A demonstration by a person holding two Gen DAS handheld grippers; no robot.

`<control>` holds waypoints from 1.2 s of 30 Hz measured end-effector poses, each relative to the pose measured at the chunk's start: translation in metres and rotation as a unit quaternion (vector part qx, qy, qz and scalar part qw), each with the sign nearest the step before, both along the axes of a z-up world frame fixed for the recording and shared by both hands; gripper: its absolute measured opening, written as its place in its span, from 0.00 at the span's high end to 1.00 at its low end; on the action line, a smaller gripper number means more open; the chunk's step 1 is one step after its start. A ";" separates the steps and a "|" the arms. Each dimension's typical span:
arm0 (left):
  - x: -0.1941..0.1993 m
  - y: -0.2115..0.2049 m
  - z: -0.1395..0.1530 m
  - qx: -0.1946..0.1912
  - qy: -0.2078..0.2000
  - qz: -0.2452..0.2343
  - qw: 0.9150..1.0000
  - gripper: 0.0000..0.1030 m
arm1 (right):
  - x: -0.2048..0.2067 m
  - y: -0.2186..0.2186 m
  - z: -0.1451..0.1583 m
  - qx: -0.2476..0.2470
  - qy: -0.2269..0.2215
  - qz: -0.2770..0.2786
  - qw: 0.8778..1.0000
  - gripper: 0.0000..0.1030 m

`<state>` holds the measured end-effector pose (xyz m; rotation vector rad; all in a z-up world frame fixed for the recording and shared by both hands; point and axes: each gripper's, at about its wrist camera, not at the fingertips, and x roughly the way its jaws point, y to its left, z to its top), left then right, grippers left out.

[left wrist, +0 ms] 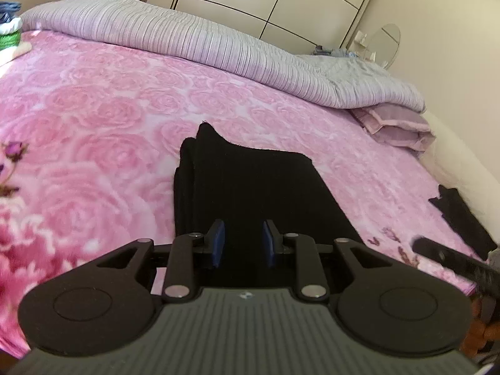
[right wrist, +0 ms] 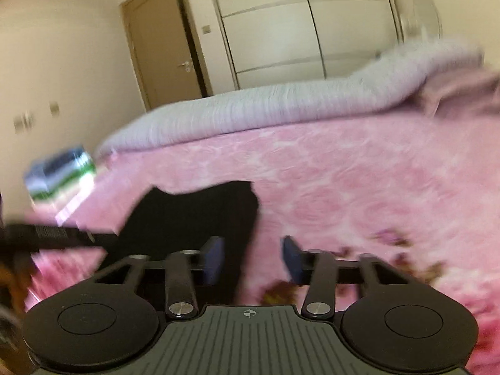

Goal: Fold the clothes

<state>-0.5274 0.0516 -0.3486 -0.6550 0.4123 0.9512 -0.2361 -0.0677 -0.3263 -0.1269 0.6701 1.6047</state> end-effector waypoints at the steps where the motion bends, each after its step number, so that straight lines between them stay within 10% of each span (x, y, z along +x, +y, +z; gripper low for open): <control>1: 0.002 0.001 -0.003 0.000 0.010 0.001 1.000 0.80 | 0.000 0.013 -0.005 -0.014 0.019 0.000 1.000 0.81; 5: 0.002 -0.001 -0.025 0.002 0.030 0.008 1.000 0.85 | -0.022 0.043 -0.030 -0.049 0.026 0.020 0.998 0.86; 10: -0.001 0.003 -0.018 0.007 0.025 0.007 1.000 0.87 | -0.045 0.056 -0.022 -0.054 -0.097 0.055 0.992 0.86; 18: 0.015 0.066 0.004 0.046 0.016 0.005 0.999 0.87 | -0.027 0.114 -0.007 -0.030 -0.086 0.046 0.995 0.85; 28: 0.012 0.106 -0.047 0.013 0.002 0.010 1.000 0.97 | -0.040 0.181 -0.045 -0.088 -0.120 0.045 0.988 0.85; 36: 0.003 0.061 0.001 0.021 0.023 0.026 0.999 0.95 | -0.029 0.121 -0.019 -0.059 -0.086 0.030 0.994 0.84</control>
